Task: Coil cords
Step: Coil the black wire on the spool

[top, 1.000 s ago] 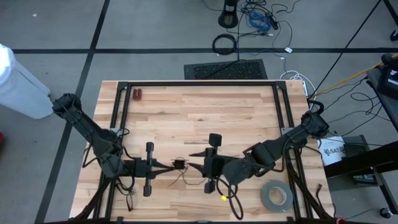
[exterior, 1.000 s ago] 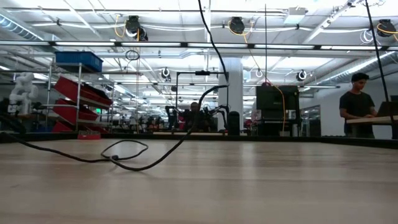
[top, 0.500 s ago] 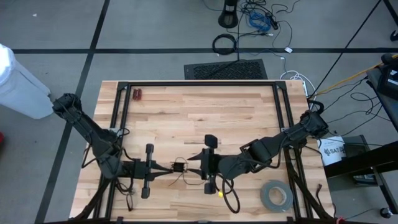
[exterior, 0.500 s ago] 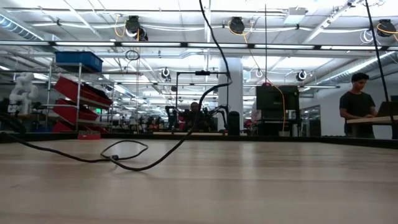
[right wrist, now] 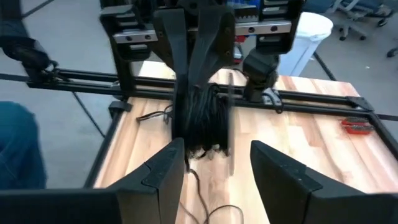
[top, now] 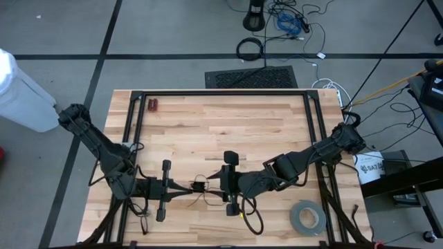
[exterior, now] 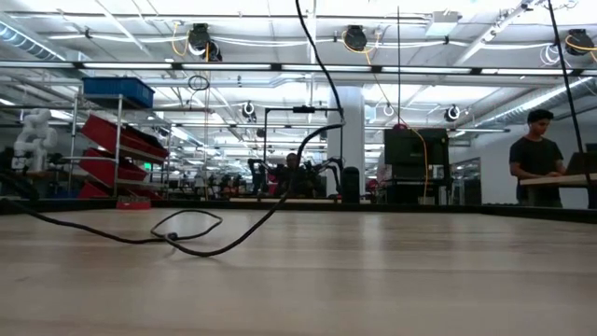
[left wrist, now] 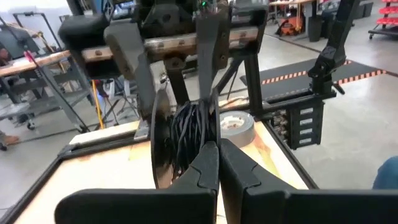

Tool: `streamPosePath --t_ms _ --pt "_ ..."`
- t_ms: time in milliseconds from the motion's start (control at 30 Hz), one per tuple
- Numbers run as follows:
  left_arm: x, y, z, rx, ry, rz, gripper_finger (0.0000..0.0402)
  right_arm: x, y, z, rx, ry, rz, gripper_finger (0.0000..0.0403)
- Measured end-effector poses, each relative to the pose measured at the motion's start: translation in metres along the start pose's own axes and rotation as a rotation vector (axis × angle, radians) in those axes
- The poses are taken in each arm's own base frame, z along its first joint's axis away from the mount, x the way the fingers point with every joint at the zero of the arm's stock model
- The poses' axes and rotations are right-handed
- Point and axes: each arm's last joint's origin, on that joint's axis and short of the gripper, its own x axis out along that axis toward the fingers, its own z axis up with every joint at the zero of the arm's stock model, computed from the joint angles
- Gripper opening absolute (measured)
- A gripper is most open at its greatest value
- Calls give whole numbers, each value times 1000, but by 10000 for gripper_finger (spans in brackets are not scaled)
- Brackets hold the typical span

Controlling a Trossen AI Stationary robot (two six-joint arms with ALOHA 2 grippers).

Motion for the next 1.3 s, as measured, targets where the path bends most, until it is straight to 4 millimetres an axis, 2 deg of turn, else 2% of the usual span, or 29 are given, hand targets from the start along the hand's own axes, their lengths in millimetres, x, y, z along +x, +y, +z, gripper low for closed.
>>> streamPosePath --t_ms 600,733,1000,1167,1300 --pt "3 4 4 -19 7 -10 2 -5 -4 3 -40 -5 0 162" --pt "3 4 4 -19 8 -10 2 -5 -4 5 -35 -21 5 125" --pt "2 4 5 -28 -2 -10 2 -4 -3 5 -33 -29 13 13" --pt "3 4 4 -28 -1 -11 3 0 -2 4 -33 -26 5 3" --pt "2 3 4 -27 0 -13 19 2 -1 2 -34 -21 1 1"
